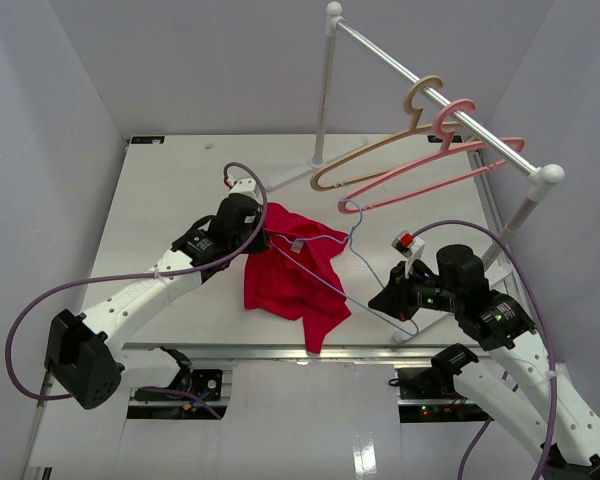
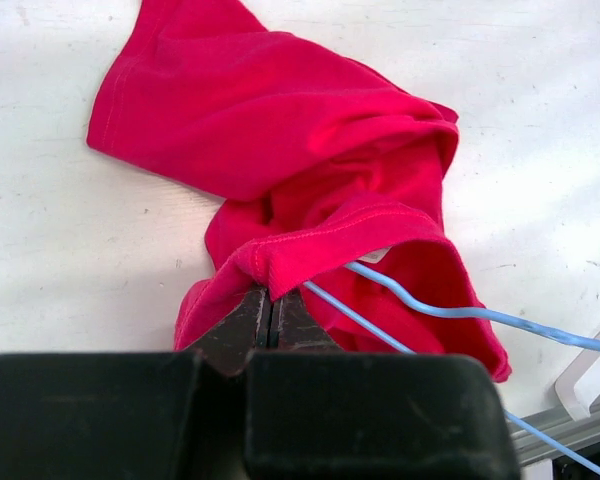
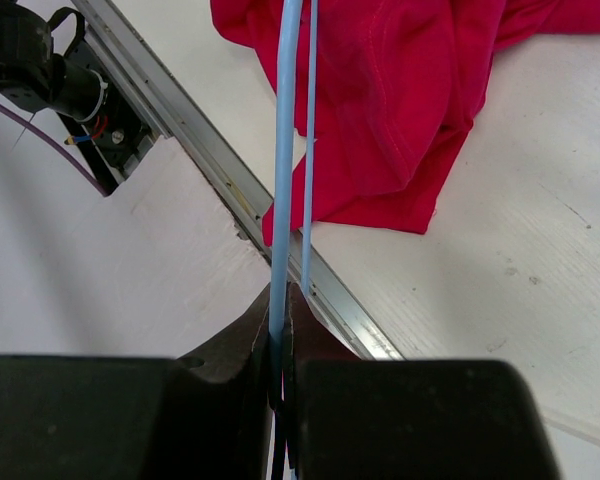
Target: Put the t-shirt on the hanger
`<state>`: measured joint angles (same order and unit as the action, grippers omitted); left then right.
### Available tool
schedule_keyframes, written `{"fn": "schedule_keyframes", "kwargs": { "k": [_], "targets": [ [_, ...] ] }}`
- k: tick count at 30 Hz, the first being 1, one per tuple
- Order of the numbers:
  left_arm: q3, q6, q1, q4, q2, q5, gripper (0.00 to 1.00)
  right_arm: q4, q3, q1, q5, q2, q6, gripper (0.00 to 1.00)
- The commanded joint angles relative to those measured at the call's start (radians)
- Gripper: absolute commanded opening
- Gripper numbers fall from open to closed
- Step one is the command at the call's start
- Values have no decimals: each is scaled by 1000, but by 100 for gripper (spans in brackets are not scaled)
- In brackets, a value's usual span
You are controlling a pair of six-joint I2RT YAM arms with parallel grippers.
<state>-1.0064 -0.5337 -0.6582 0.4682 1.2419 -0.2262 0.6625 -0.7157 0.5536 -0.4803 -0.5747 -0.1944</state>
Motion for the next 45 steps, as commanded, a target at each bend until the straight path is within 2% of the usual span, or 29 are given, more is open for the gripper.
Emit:
{"fn": "schedule_keyframes", "kwargs": {
  "k": [1, 9, 14, 16, 20, 27, 33, 39, 41, 45],
  "targets": [
    [-70, 51, 2, 3, -29, 61, 0, -91, -10, 13, -40, -33, -23, 8],
    [-125, 114, -4, 18, -80, 247, 0, -217, -45, 93, 9, -124, -63, 8],
    [-157, 140, -8, 54, -85, 328, 0, -286, -73, 295, 179, -176, -88, 8],
    [-171, 150, -8, 67, -90, 335, 0, -282, -104, 404, 307, -215, -88, 8],
    [-196, 171, -8, 85, -106, 355, 0, -308, -131, 482, 400, -259, -83, 8],
    [-193, 193, -8, 95, -167, 507, 0, -513, -56, 499, 536, -255, -119, 8],
    [-190, 178, -8, 108, -251, 582, 0, -699, 24, 501, 565, -241, -164, 8],
    [-187, 191, -7, 170, -302, 512, 0, -790, 105, 511, 612, -179, -187, 8],
    [-199, 206, -8, 201, -287, 474, 0, -820, 134, 511, 612, -158, -188, 8],
    [-225, 222, -8, 224, -240, 488, 0, -912, 150, 512, 575, -190, -155, 8]
  ]
}}
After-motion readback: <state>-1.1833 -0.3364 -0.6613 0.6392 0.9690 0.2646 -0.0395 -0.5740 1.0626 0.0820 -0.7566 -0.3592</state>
